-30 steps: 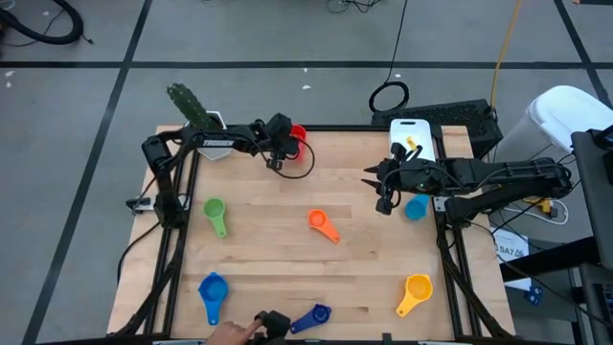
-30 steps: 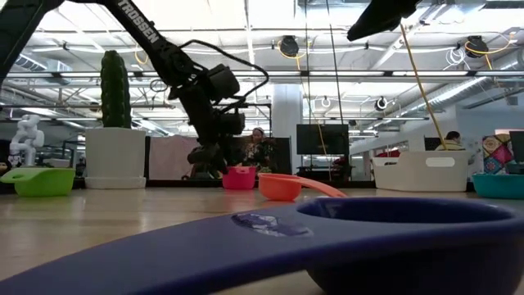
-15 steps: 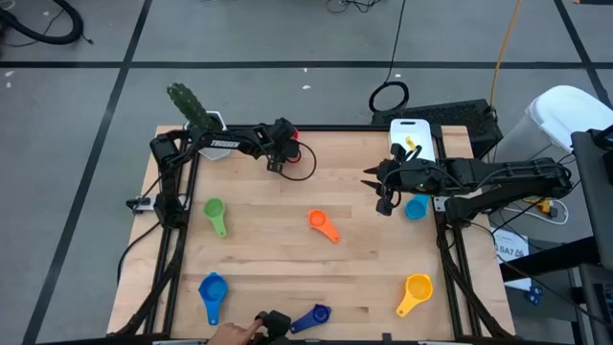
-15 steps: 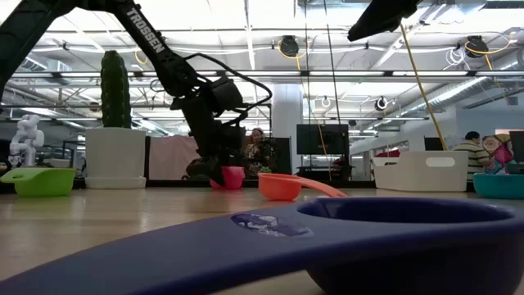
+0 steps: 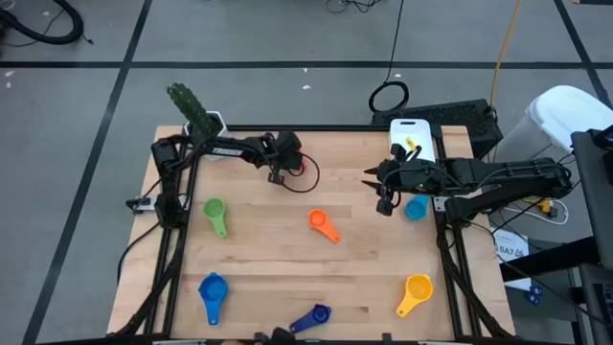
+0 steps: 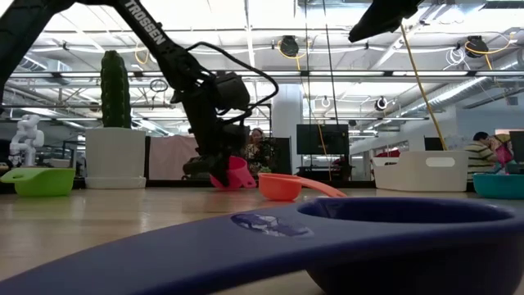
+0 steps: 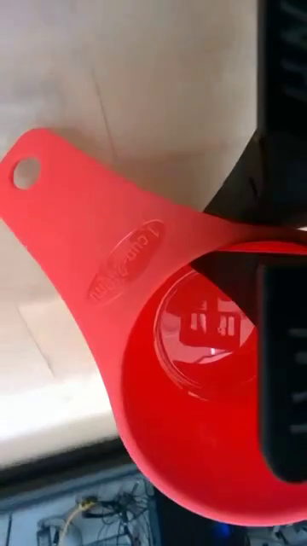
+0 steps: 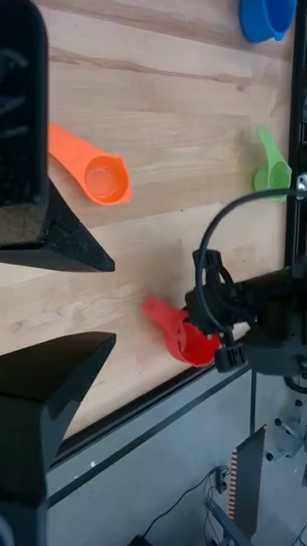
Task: Nest measuring cups in basket
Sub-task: Move the red measuring cup to the center of the table
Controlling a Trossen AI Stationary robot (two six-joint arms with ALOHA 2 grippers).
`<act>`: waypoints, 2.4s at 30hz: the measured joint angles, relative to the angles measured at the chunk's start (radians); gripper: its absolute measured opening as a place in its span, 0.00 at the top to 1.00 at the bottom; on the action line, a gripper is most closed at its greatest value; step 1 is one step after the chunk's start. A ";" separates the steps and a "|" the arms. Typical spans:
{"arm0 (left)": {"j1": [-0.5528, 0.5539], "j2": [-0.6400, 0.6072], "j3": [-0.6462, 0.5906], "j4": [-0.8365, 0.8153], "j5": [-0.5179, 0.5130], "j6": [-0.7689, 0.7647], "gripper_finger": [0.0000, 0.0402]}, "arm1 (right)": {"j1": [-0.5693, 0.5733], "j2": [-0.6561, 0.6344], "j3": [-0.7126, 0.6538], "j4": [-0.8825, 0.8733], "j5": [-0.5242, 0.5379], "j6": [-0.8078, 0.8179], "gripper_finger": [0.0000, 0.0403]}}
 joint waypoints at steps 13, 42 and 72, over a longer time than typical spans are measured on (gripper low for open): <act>-0.137 0.000 0.066 -0.175 0.001 -0.143 0.97 | 0.000 0.000 0.000 -0.040 0.000 0.005 0.71; -0.379 0.000 0.297 -0.382 0.077 -0.452 0.95 | 0.063 -0.179 -0.090 -0.073 -0.003 0.183 0.71; -0.458 -0.003 0.089 -0.209 0.177 -0.771 0.97 | 0.203 -0.133 -0.090 0.009 0.004 0.236 0.71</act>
